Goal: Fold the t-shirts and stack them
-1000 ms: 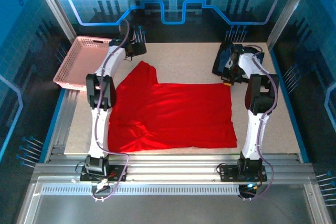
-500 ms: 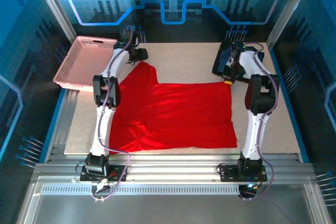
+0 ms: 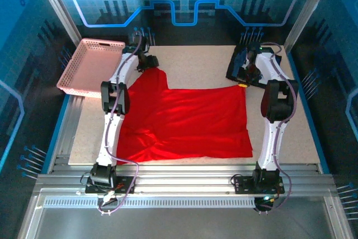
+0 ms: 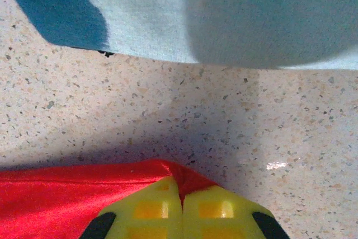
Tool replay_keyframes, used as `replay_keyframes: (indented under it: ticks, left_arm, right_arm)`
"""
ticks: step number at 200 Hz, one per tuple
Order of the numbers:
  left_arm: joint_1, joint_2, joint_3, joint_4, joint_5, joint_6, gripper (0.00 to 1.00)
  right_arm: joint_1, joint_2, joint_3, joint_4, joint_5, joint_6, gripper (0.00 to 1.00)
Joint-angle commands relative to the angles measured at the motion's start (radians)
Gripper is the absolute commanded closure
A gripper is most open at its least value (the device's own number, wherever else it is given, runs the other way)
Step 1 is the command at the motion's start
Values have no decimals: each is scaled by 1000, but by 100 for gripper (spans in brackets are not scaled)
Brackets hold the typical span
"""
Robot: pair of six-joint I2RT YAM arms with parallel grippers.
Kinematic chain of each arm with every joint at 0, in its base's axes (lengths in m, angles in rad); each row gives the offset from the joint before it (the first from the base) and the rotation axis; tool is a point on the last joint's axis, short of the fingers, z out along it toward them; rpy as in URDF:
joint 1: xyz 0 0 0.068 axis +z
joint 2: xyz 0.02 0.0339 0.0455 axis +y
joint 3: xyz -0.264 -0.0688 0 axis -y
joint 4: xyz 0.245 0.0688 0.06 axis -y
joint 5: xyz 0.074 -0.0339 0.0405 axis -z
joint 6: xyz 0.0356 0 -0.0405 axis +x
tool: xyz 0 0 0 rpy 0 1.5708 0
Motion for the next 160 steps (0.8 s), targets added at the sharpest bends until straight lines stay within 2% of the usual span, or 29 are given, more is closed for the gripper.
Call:
replay_keyframes:
  ticks: [1, 29, 62, 123, 160]
  left_arm:
    - [4, 32, 29, -84, 29, -54, 35]
    - [4, 42, 28, -83, -1, -91, 37]
    - [1, 57, 38, -74, 30, -105, 42]
    - [5, 91, 38, -173, 73, -155, 60]
    - [5, 108, 37, -258, 88, -171, 63]
  right_arm:
    - [6, 11, 46, -22, -22, -24, 100]
    - [5, 10, 61, -27, -30, -37, 100]
    - [0, 8, 70, -29, -35, -44, 100]
    - [-8, 19, 102, -19, -65, -43, 100]
    - [-8, 15, 107, 3, -87, -36, 100]
